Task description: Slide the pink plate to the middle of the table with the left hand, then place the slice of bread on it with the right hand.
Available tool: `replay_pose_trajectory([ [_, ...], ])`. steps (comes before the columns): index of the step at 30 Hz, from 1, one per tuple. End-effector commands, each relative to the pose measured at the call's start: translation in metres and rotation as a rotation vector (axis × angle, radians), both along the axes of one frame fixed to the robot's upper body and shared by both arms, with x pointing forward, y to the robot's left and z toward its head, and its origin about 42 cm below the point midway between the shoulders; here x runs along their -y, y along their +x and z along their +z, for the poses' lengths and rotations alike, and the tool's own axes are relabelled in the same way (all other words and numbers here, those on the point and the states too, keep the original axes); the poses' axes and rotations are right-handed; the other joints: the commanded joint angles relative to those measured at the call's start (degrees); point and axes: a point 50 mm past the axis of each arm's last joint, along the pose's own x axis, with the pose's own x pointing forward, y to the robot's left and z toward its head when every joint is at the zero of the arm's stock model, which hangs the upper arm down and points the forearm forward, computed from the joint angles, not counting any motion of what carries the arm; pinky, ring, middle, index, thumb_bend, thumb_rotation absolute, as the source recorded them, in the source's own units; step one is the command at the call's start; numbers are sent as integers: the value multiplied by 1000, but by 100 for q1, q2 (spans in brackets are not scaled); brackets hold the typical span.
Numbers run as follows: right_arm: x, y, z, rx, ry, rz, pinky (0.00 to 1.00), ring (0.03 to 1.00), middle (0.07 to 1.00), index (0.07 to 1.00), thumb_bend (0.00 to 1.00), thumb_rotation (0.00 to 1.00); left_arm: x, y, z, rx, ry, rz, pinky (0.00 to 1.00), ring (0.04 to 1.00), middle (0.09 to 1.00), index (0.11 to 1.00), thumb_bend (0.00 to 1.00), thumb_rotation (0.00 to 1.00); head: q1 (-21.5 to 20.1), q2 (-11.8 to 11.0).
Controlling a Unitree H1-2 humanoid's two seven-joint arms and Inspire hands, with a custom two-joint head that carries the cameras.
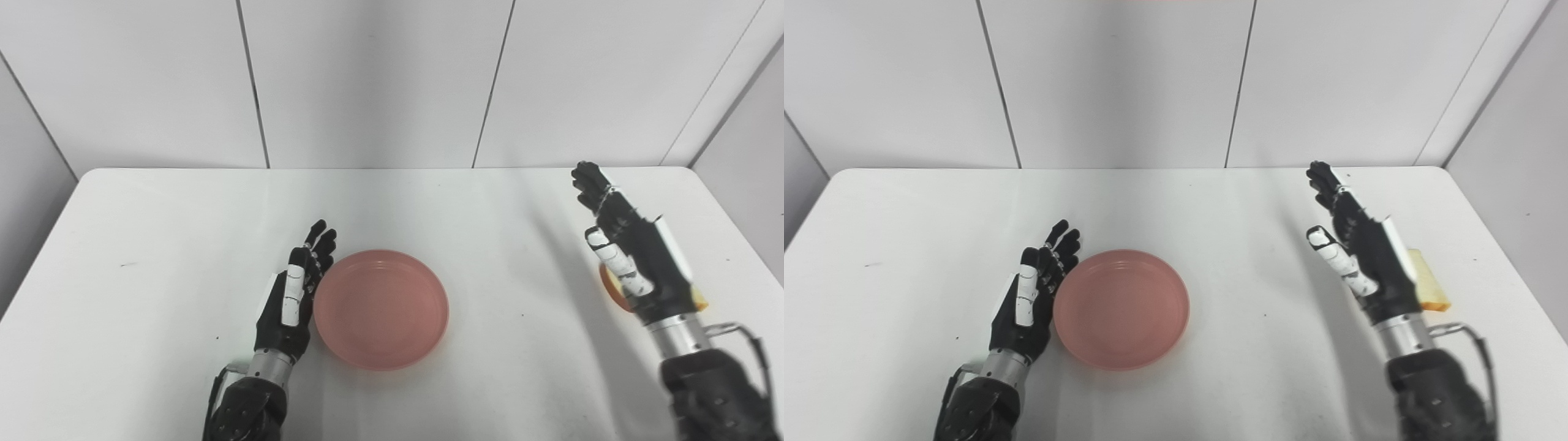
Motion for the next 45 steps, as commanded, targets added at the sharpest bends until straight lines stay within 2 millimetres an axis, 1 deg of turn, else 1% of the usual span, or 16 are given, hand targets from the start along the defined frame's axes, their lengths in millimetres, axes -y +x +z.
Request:
replay_pose_trajectory([
  [1, 20, 3, 25, -17, -150, 9, 906, 922, 910, 899, 746, 613, 3, -2, -9, -36, 5, 1, 1000, 977, 953, 942, 862, 1000, -20, -11],
  [2, 30, 5, 33, -40, -215, 1, 906, 923, 910, 899, 747, 612, 2, -2, -9, -38, 2, 0, 1000, 977, 953, 942, 862, 1000, -85, -28],
  [3, 37, 6, 39, -57, -257, -5, 889, 928, 910, 883, 789, 562, 2, -2, -9, -39, -1, 0, 1000, 977, 952, 940, 859, 1000, -85, -28],
  [6, 54, 7, 54, -101, -407, -64, 864, 930, 917, 864, 838, 485, 1, -2, -9, -38, -2, -1, 1000, 973, 950, 937, 852, 1000, -184, -79],
  [7, 62, 10, 60, -104, -510, -86, 864, 930, 918, 864, 840, 482, 1, -2, -9, -37, -4, 0, 1000, 973, 950, 937, 851, 1000, -257, -97],
  [8, 69, 12, 63, -111, -582, -99, 854, 927, 923, 874, 845, 421, 1, -1, -8, -37, -8, 2, 1000, 972, 950, 935, 846, 1000, -314, -105],
  [10, 79, 16, 67, -128, -662, -115, 862, 931, 928, 883, 872, 365, 0, -1, -8, -38, -11, 3, 1000, 972, 951, 937, 841, 1000, -418, -85],
  [12, 88, 20, 69, -168, -719, -123, 881, 932, 926, 890, 895, 337, -1, 0, -7, -38, -9, -2, 1000, 976, 954, 941, 836, 1000, -499, -88],
  [14, 94, 23, 70, -214, -776, -130, 926, 949, 938, 904, 912, 329, -3, -1, -6, -38, -8, -5, 1000, 979, 958, 946, 819, 1000, -680, -149],
  [17, 101, 27, 69, -258, -859, -147, 934, 931, 939, 913, 948, 305, -7, -2, -7, -42, -9, -8, 1000, 975, 958, 944, 816, 1000, -1044, -209],
  [18, 103, 28, 69, -278, -895, -157, 960, 933, 935, 917, 969, 309, -8, -3, -6, -40, -9, -6, 1000, 974, 958, 945, 811, 1000, -1151, -215],
  [19, 104, 30, 69, -293, -929, -164, 987, 945, 940, 927, 988, 321, -10, -3, -5, -35, -10, -3, 997, 971, 958, 945, 792, 1000, -1232, -206],
  [23, 107, 39, 69, -304, -1062, -167, 992, 949, 940, 936, 1000, 342, -17, -1, -2, -25, -30, -12, 1000, 986, 969, 957, 796, 1000, -1475, -242],
  [30, 111, 50, 70, -356, -1225, -134, 1000, 960, 947, 957, 1000, 348, -22, -2, 0, -31, -61, -15, 1000, 993, 980, 963, 787, 1000, -1629, -264],
  [37, 103, 66, 66, -456, -1391, -112, 1000, 997, 994, 999, 1000, 338, -22, -4, 2, -33, -70, -6, 992, 985, 976, 957, 770, 1000, -1714, -287],
  [45, 92, 81, 59, -511, -1506, -89, 1000, 1000, 1000, 1000, 1000, 336, -22, -7, 5, -16, -66, -8, 990, 987, 978, 959, 768, 1000, -1749, -276],
])
